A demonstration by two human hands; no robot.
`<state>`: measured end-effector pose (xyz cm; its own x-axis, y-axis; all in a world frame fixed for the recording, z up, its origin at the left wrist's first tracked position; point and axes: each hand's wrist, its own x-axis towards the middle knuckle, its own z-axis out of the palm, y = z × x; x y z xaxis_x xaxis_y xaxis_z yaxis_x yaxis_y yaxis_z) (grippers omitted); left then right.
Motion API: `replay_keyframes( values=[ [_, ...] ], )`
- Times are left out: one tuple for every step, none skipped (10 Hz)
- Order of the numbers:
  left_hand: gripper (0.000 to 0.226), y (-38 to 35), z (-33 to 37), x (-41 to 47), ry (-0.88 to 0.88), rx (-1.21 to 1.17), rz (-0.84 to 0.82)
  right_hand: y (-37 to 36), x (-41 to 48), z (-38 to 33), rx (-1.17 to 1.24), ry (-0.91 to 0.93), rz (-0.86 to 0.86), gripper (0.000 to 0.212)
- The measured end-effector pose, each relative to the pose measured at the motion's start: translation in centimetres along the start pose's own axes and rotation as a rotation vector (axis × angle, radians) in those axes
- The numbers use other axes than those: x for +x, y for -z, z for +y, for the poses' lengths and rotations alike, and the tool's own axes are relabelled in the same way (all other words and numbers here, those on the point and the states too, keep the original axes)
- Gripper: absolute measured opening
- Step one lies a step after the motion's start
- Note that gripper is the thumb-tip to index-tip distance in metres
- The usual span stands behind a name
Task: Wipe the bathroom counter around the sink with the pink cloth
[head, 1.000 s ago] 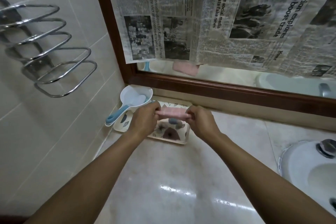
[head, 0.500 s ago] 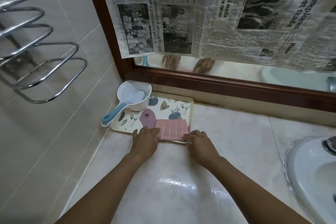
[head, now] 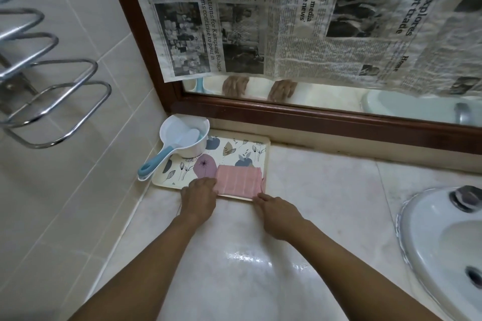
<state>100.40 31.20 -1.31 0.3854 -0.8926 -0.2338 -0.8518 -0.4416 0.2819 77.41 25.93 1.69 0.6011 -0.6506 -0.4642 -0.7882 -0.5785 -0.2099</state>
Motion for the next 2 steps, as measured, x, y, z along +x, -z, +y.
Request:
replay_keyframes(
  values=[
    [0.034,0.1,-0.2,-1.5,-0.022,-0.066,0.101,0.1,-1.2,0.5,0.091,-0.005,0.074,0.070],
    [0.035,-0.1,-0.2,-3.5,-0.082,-0.098,0.146,0.3,-3.1,1.5,0.192,-0.056,0.145,0.062]
  ],
)
